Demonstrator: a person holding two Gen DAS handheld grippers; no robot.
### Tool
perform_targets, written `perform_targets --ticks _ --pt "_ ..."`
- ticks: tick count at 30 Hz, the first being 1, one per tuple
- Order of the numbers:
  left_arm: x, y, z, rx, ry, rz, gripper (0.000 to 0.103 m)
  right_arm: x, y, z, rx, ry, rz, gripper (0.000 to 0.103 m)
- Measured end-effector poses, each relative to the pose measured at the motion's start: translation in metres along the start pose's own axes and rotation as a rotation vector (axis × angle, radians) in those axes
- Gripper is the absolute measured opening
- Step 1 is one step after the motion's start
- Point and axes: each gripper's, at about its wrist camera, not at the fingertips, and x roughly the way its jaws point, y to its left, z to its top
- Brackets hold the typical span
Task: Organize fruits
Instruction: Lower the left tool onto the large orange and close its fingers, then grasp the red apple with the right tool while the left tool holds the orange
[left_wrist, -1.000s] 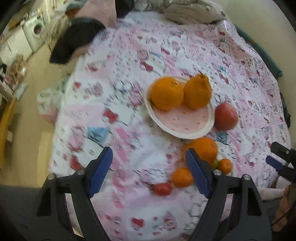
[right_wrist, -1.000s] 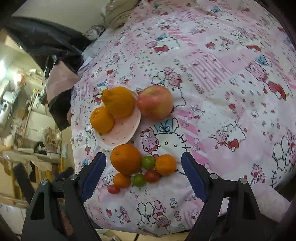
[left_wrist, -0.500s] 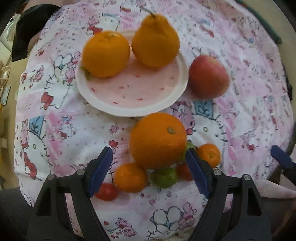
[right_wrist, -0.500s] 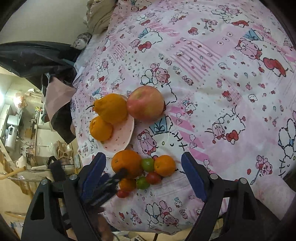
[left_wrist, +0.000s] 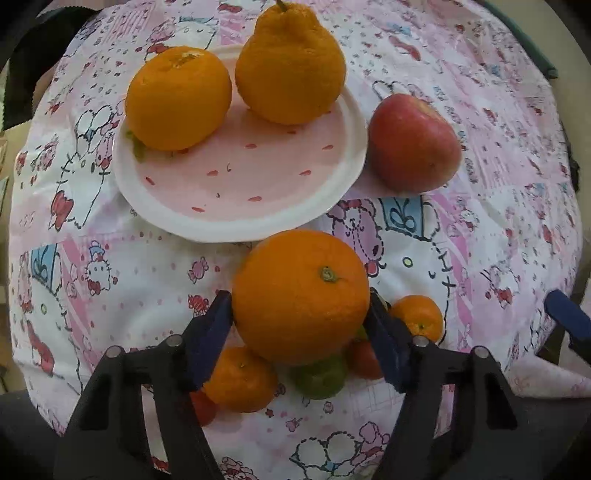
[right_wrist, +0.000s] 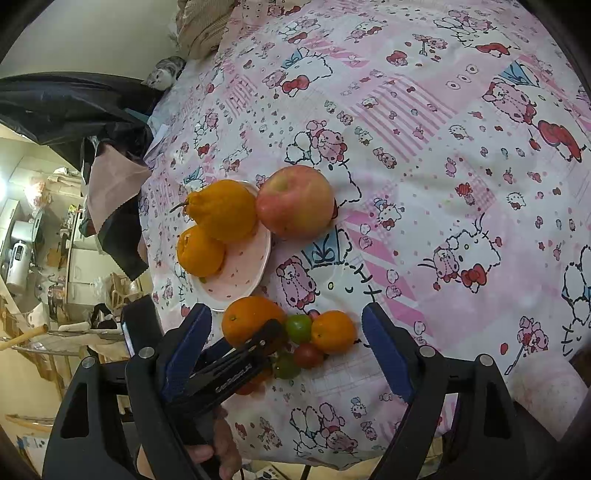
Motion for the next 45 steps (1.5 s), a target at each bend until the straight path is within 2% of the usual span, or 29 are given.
perform_targets --ticks 10,19,24,31,35,38,45 --pt "-0.039 0.014 -0.01 -0.001 -0.062 -0.032 0.066 0.0 0.005 0.0 -0.008 -0.015 -0.015 0.086" --pt "-0.094 0.045 -0.014 -0.021 -0.143 -0.059 0.066 -0.001 0.002 0.001 0.017 -0.033 -0.023 0.086" --pt "-0.119 0.076 -0.02 -0.034 -0.173 -0.066 0.066 0.004 -0.004 0.0 0.072 0.008 0.04 0.086" --pt "-0.117 0.111 -0.021 -0.097 -0.169 -0.066 0.066 0.017 0.0 0.01 0.103 0.029 0.026 0.086" --pt "-0.103 0.117 -0.019 -0.113 -0.153 -0.078 0.066 0.025 -0.002 0.029 0.106 0.025 -0.04 0.086" --pt "-0.095 0.117 -0.019 -0.129 -0.139 -0.091 0.066 0.038 -0.002 0.043 0.085 0.028 -0.102 0.086" --pt "-0.087 0.117 -0.015 -0.145 -0.127 -0.086 0.066 0.086 0.018 0.071 -0.033 0.056 -0.169 0.086"
